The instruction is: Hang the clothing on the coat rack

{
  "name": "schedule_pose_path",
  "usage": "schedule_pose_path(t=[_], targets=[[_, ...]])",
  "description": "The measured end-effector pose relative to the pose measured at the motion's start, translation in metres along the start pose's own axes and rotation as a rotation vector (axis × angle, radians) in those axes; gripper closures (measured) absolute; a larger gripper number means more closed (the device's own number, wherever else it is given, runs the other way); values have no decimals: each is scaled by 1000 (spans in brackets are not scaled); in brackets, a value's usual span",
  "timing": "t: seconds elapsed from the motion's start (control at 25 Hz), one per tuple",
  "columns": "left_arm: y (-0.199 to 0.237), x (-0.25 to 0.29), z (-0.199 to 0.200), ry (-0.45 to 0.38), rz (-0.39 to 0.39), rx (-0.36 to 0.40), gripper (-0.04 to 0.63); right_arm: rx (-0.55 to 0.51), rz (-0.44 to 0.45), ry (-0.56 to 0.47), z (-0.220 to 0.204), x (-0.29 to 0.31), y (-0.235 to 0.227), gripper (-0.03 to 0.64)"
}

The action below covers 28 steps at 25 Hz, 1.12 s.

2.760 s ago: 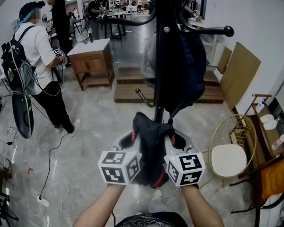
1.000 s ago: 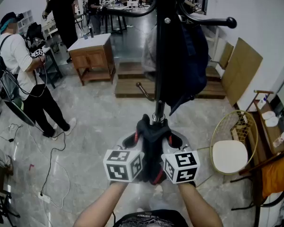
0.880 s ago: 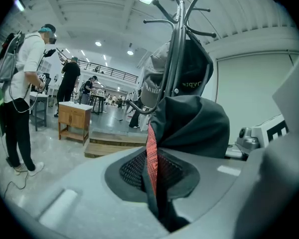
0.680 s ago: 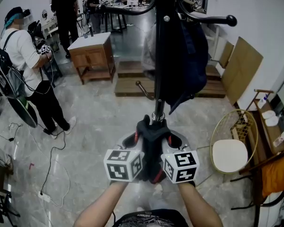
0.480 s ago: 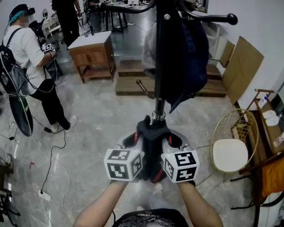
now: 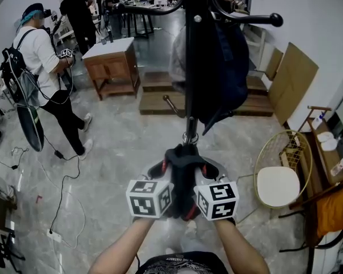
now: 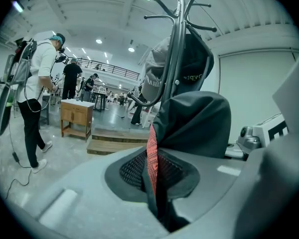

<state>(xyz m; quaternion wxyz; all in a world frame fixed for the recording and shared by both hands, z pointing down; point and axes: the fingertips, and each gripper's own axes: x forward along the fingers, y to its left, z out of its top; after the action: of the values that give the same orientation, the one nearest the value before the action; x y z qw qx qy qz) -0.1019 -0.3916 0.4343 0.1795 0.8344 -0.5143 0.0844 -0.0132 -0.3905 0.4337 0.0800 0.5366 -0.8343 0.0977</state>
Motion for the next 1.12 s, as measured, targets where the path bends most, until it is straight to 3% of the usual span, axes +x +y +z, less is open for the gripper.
schedule_pose_path(t=[1.12], targets=[[-2, -11, -19, 30, -3, 13, 563, 17, -17, 14, -19, -8, 9, 597]])
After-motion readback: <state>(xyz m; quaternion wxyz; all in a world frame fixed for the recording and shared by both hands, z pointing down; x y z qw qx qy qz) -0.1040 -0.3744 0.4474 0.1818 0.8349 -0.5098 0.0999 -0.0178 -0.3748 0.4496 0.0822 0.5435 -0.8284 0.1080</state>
